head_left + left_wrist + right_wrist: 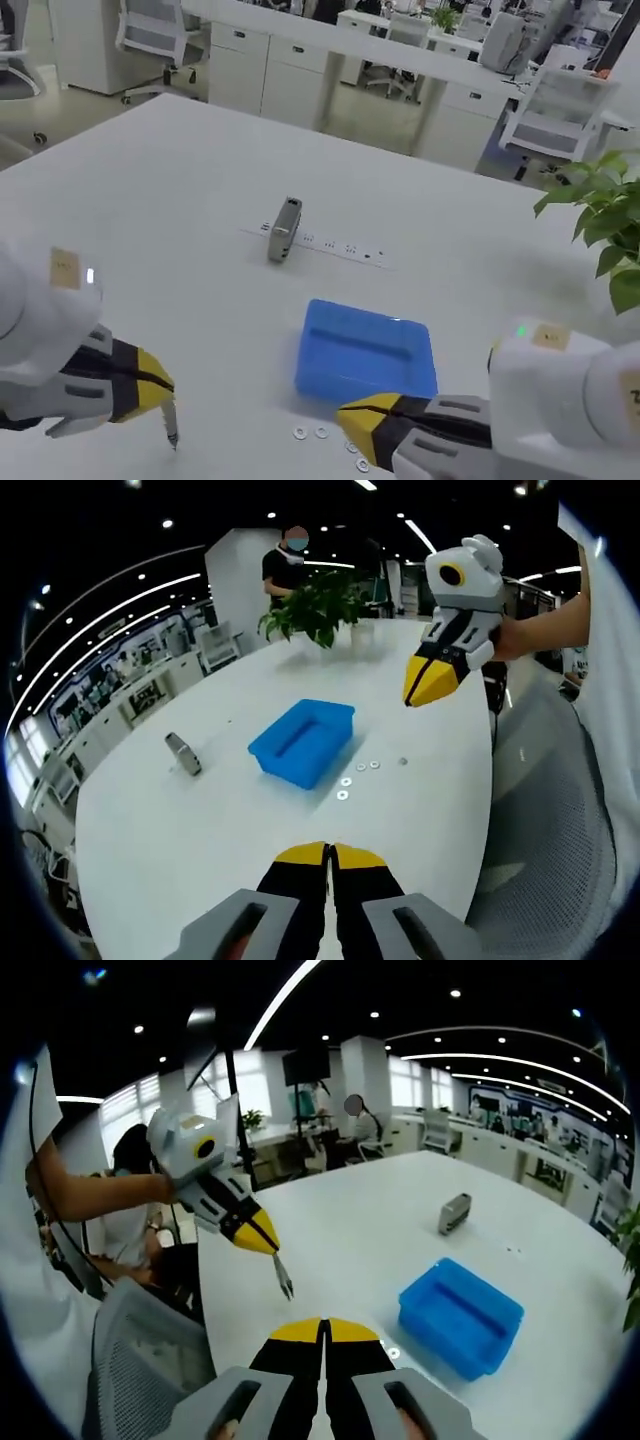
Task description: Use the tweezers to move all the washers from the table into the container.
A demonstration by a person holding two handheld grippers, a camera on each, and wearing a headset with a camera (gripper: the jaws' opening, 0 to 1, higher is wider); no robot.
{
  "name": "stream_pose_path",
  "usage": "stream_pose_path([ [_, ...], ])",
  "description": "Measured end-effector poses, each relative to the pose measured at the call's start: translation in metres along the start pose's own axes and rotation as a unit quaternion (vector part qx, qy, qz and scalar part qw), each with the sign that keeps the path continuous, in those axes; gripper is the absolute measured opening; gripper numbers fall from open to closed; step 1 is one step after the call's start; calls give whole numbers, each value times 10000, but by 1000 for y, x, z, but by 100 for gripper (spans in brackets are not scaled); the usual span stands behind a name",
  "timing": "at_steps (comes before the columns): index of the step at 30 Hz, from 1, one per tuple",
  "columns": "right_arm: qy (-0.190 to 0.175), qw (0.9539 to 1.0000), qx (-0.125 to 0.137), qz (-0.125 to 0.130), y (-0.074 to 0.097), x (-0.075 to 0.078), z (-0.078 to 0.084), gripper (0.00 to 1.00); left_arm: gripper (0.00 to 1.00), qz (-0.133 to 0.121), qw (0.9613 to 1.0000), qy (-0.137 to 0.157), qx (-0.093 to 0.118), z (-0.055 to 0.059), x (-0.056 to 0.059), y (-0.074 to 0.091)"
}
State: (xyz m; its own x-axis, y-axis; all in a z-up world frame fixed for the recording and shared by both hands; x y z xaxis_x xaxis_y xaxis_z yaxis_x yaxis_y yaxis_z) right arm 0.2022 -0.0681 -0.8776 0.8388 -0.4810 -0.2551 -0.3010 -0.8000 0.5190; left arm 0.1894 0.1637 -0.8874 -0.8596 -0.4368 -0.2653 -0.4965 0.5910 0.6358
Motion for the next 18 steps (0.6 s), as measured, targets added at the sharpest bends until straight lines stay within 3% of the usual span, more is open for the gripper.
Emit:
stream_pose_path([
  [10, 322, 9980, 118, -536, -1, -25, -14, 1, 0, 333, 9976, -360, 495, -48, 5, 19],
  [13, 547, 9962, 66, -672, -3, -30, -20, 3, 0, 625, 9937, -430, 829, -69, 9, 27],
  [18, 836, 9923, -12, -913, -5, -41, -29, 11, 0, 966, 9871, -578, 1138, -94, 16, 40],
])
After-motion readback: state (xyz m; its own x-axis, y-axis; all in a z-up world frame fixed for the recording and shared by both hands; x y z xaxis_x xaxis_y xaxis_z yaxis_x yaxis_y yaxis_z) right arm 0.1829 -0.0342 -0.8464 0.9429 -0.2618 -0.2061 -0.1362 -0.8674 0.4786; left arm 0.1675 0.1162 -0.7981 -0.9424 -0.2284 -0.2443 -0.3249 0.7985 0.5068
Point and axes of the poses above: the centre of the closed fingertips' face, and the gripper's own axes: y roughly backward along the fingers, x roughly to its right, z roughly out of its underside, the point moved 9 cm from there along y, roughly backward along the fingers, and after that the axes turned 11 degrees about -y, right-handed, at the moved point
